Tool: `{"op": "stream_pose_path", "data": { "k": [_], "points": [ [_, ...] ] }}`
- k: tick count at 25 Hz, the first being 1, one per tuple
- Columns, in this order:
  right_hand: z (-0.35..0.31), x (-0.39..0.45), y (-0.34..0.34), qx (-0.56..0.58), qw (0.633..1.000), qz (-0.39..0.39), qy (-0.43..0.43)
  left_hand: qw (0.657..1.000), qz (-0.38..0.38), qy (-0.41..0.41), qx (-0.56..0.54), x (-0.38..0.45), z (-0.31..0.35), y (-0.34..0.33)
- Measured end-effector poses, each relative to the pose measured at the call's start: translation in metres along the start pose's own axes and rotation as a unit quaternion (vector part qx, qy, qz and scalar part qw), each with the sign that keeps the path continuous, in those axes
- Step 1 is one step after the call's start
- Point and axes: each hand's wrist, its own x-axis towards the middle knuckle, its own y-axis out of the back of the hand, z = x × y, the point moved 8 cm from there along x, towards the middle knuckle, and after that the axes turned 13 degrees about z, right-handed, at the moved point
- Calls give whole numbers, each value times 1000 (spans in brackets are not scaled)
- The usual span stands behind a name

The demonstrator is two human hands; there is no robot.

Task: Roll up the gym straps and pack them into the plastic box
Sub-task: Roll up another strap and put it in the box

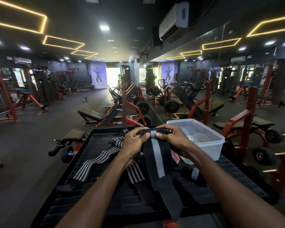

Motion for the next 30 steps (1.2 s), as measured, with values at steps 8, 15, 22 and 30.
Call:
{"op": "stream_pose_path", "data": {
  "k": [8, 15, 22, 30],
  "points": [
    [6, 1, -1, 55, 998, 3, -16, 1000, 18, 9, -8, 10, -7, -4],
    [5, 8, 3, 15, 999, 28, 33, 995, -29, 76, -65, -2, -13, -11],
    [24, 6, -3, 7, 999, -11, -31, 1000, -7, 19, -15, 6, -15, -8],
    [6, 3, -1, -14, 998, 7, 64, 991, -53, 104, -60, 2, -27, -18]
  ]
}}
